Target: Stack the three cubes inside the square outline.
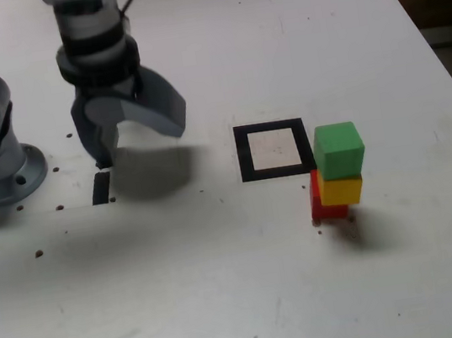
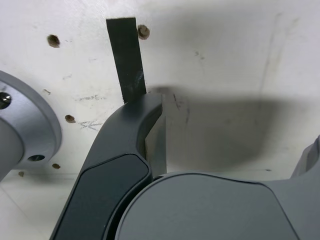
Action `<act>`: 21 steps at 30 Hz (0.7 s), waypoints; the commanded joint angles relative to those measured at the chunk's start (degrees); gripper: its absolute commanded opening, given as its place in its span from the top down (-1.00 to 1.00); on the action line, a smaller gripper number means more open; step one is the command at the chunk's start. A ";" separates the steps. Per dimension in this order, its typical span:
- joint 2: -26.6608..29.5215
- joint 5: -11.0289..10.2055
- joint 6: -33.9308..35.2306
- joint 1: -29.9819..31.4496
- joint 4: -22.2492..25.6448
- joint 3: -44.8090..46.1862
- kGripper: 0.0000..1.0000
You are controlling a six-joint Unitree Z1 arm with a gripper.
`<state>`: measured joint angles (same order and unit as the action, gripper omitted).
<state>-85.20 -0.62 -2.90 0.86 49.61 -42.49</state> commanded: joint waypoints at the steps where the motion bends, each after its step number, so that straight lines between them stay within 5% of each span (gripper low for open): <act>1: 1.33 -1.06 0.41 0.11 4.00 -3.03 -1.00; 8: 2.01 -2.81 0.53 0.52 19.40 -15.76 -0.99; 21: -7.42 0.91 1.10 8.08 35.45 -43.22 -0.99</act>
<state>-91.92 0.13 -1.98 8.66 84.78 -80.87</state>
